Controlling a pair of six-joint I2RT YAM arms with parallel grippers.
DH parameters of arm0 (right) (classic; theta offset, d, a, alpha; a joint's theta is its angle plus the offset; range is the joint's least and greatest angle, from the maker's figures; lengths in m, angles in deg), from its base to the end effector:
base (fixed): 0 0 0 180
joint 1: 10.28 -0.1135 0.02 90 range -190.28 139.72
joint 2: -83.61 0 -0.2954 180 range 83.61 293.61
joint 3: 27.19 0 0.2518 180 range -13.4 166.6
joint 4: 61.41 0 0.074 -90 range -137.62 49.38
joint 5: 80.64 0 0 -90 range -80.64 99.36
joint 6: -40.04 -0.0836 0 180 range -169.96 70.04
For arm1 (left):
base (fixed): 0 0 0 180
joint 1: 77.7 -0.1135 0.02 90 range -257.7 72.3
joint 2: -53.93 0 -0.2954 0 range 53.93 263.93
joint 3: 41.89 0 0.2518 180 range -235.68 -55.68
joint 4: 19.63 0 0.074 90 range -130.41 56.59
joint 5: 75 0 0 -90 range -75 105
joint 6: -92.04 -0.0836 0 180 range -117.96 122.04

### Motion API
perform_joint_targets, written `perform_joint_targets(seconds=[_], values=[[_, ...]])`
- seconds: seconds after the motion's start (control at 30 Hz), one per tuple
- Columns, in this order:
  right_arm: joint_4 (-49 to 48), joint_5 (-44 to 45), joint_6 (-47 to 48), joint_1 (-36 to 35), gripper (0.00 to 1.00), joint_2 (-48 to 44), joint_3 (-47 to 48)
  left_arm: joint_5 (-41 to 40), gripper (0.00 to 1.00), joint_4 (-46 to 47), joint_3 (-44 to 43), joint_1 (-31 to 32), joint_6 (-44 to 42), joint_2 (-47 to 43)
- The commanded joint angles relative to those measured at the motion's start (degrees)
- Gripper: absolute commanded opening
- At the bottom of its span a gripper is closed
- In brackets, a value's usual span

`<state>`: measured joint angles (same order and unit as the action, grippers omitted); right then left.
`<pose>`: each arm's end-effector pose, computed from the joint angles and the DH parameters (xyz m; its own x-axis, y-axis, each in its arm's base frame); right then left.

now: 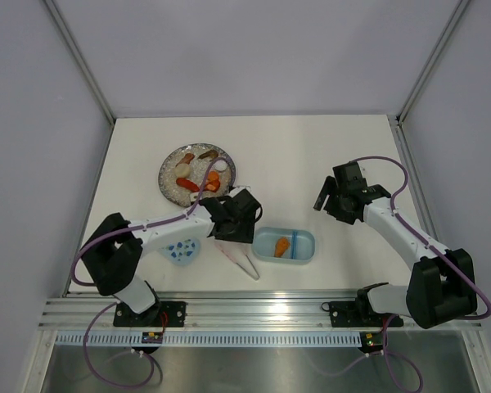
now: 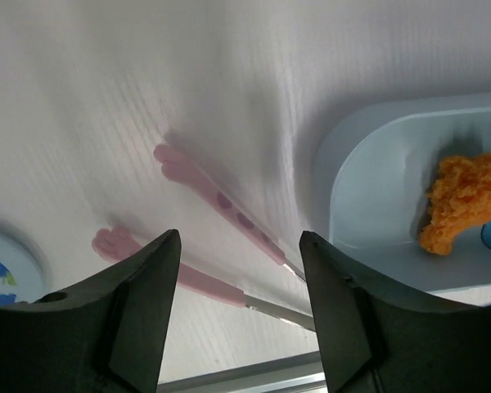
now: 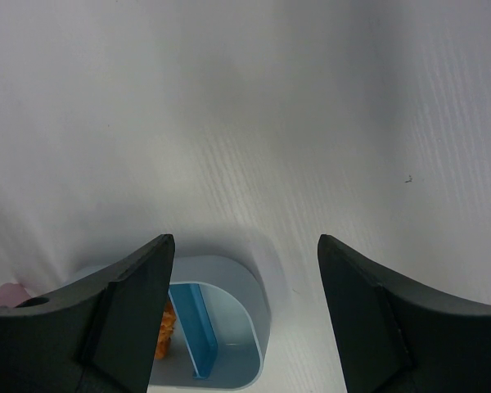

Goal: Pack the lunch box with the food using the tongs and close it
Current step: Pick up the clamp at the center of the board.

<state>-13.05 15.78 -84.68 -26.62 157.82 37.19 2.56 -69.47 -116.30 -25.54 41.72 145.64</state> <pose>0.2622 0.0671 0.2213 -0.7973 0.3561 -0.4874 0.2812 0.9336 0.2221 0.2165 -0.2493 0.1905 -0.8947 0.1354 -0.4257 0.1931 0.9765 -0.0953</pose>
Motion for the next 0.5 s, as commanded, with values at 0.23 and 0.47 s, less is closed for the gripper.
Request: perform_joint_targets(seconds=[0.23, 0.47], values=[[-0.8, -0.4, 0.6, 0.2, 0.79, -0.5, 0.2, -2.1, 0.48, 2.9, 5.7, -0.1, 15.6, -1.8], [-0.6, -0.4, 0.4, 0.2, 0.79, -0.9, -0.1, -0.6, 0.35, 5.6, 5.6, -0.1, 14.6, 2.4]])
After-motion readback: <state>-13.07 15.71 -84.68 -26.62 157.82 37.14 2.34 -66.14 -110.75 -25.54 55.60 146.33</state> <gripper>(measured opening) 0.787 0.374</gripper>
